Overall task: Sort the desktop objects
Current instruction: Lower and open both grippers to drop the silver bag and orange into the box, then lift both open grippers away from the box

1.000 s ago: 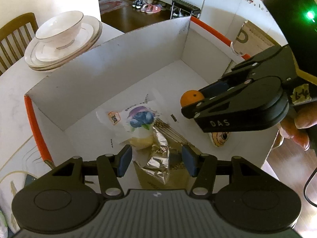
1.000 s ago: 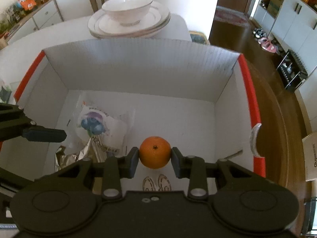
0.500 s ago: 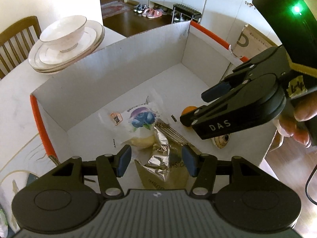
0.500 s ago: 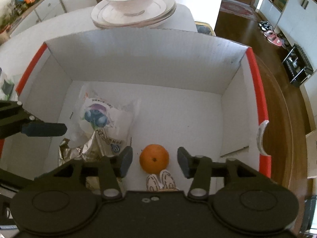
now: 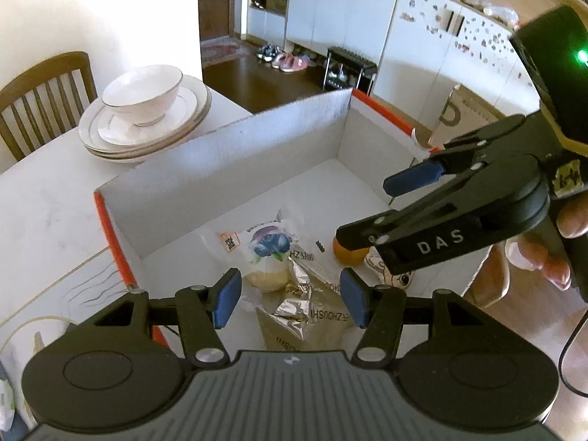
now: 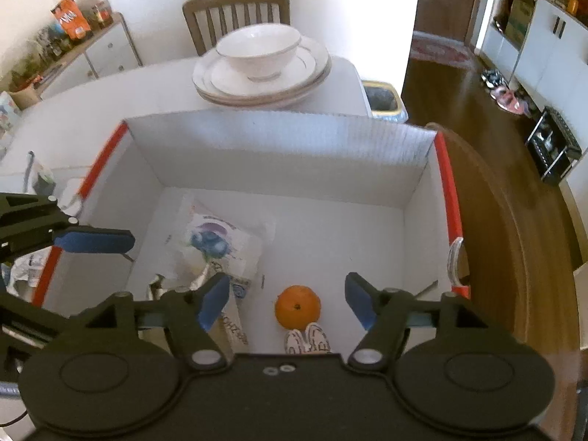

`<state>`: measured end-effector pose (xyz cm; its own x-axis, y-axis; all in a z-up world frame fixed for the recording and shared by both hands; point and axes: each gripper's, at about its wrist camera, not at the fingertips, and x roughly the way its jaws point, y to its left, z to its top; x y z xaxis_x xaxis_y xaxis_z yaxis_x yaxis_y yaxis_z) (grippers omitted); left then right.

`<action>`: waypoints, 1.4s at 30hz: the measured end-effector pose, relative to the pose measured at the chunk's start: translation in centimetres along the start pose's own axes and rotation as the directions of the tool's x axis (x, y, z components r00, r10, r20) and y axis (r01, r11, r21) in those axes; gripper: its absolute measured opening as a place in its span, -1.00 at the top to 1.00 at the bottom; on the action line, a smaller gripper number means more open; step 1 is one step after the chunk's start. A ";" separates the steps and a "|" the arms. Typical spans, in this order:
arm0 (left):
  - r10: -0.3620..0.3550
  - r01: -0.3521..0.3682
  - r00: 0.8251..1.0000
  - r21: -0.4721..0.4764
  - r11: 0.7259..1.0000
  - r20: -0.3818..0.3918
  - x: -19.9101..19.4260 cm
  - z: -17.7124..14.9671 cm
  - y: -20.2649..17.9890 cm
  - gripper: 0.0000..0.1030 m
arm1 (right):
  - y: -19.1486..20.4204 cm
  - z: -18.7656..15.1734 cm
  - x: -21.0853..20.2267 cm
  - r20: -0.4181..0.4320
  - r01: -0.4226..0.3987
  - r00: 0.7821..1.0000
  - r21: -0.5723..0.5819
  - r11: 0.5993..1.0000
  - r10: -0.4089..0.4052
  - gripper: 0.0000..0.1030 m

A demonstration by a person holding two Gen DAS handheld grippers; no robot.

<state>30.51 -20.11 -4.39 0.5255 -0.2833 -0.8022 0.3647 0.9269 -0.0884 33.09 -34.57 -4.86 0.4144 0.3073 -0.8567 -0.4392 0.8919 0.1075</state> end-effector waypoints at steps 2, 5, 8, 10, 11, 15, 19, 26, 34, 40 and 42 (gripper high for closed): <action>0.001 -0.001 1.000 -0.010 1.000 0.017 -0.5 -0.1 0.2 -0.12 | 0.1 -0.1 -0.7 0.024 -0.007 1.000 -0.003 1.000 0.007 -0.42; -0.009 0.010 0.999 -0.025 1.000 0.042 -1.7 -0.4 0.3 -0.14 | 0.3 0.0 -1.6 0.058 -0.021 0.998 0.003 1.000 0.021 -0.49; -0.013 0.015 0.998 -0.035 0.999 0.066 -2.6 -0.6 0.4 -0.29 | 0.7 -0.3 -2.7 0.094 -0.035 0.995 0.001 0.999 0.035 -0.55; -0.012 0.015 0.996 -0.029 0.999 0.085 -3.2 -0.8 0.4 -0.29 | 1.0 -0.5 -3.5 0.120 -0.046 0.992 -0.007 0.999 0.046 -0.61; -0.011 0.013 0.996 -0.025 1.000 0.091 -3.5 -0.9 0.3 -0.29 | 1.2 -0.6 -3.8 0.131 -0.047 0.990 -0.010 0.999 0.048 -0.63; -0.009 0.010 0.993 -0.008 1.000 0.120 -4.6 -1.3 0.2 -0.33 | 1.8 -1.0 -4.8 0.178 -0.063 0.982 -0.009 0.998 0.063 -0.75; -0.002 0.002 0.988 0.001 1.000 0.153 -5.8 -1.9 0.3 -0.40 | 2.5 -1.2 -6.1 0.226 -0.064 0.972 -0.008 0.998 0.064 -0.81; 0.008 -0.005 0.979 -0.013 1.000 0.203 -8.0 -3.0 1.2 -0.59 | 4.2 -1.8 -7.9 0.296 -0.094 0.951 0.010 0.995 0.087 -0.94; 0.017 -0.016 0.967 -0.004 1.000 0.255 -10.5 -4.1 2.5 -0.67 | 6.2 -2.5 -9.3 0.368 -0.123 0.925 0.051 0.991 0.096 -0.99; 0.003 -0.002 0.961 -0.006 1.000 0.277 -12.5 -5.7 3.7 -0.76 | 8.3 -3.1 -10.1 0.414 -0.117 0.907 0.078 0.990 0.075 -0.99; 0.001 0.003 0.959 -0.012 1.000 0.284 -13.1 -6.3 4.3 -0.76 | 9.2 -3.3 -10.3 0.426 -0.109 0.902 0.078 0.991 0.066 -0.99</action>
<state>20.33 -10.84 2.01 0.7222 -0.3408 -0.6019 0.3571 0.9290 -0.0976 22.14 -30.59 3.33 0.6843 0.4774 -0.5512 -0.4184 0.8761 0.2394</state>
